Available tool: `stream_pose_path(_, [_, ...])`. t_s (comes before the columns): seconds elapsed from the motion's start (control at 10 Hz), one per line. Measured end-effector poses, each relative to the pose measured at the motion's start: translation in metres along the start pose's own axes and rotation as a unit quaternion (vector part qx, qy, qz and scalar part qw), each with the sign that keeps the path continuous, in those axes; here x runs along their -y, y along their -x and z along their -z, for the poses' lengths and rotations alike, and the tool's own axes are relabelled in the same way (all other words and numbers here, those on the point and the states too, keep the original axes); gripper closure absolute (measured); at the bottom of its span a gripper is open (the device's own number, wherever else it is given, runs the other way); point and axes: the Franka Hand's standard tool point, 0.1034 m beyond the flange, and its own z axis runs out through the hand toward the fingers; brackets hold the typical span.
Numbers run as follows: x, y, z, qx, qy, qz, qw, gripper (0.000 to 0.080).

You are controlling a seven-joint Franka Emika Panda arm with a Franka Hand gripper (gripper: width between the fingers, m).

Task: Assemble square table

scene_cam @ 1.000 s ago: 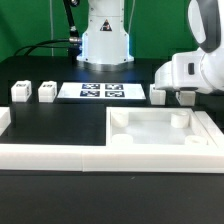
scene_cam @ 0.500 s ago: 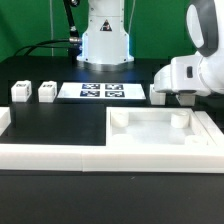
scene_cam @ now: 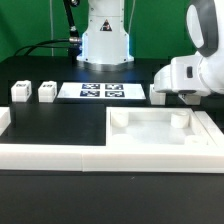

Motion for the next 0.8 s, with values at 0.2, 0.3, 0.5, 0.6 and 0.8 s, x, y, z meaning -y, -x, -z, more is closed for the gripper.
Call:
stream_pose_path(0.2, [0.0, 0.0, 0.0, 0.0, 0.0, 0.0, 1.0, 0.051])
stream_pose_path(0.3, [0.0, 0.0, 0.0, 0.0, 0.0, 0.0, 1.0, 0.051])
stream_pose_path(0.5, [0.0, 0.0, 0.0, 0.0, 0.0, 0.0, 1.0, 0.051])
stream_pose_path(0.6, [-0.001, 0.001, 0.004, -0.003, -0.001, 0.001, 1.0, 0.0509])
stream_pose_path(0.8, [-0.023, 0.037, 0.055, -0.008, -0.004, 0.029, 1.0, 0.0509])
